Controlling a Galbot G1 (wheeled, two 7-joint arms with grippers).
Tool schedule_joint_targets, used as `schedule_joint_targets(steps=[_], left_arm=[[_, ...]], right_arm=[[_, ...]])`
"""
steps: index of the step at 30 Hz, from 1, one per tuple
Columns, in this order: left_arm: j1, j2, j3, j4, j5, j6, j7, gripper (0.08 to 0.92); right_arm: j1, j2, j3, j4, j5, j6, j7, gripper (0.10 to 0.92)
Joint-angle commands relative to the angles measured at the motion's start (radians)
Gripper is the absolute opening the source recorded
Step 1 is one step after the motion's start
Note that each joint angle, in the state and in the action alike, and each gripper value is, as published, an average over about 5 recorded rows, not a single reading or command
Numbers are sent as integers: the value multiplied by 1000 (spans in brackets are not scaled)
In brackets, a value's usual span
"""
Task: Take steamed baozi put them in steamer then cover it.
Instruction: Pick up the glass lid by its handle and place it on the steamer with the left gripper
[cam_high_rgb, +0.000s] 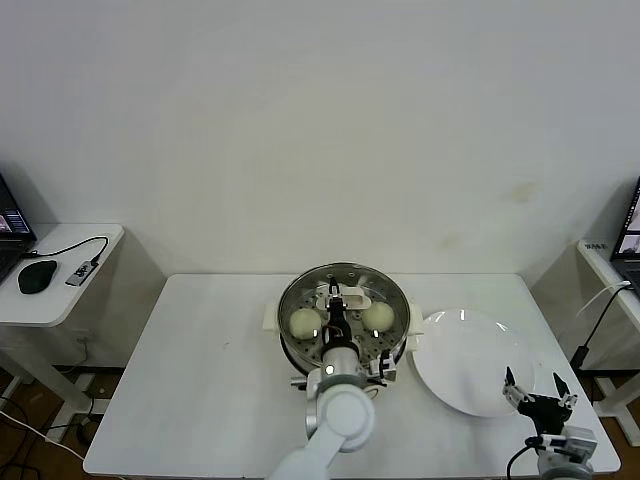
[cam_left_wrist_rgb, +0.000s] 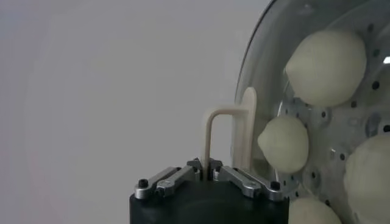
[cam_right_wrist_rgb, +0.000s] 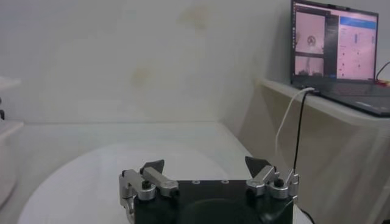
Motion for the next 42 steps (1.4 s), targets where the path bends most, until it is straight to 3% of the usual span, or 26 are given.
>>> schedule_joint_targets(steps=[1, 24, 42], left_arm=[[-4, -2, 3, 17, -6, 43, -11, 142], [-6, 14, 31, 11, -96, 30, -66, 151], [70, 77, 57, -202, -162, 14, -7, 641]], right_arm=[[-2, 2, 0, -2, 0, 4, 0, 823], [-5, 4, 0, -5, 0, 8, 0, 823], [-9, 6, -2, -2, -6, 5, -2, 823]])
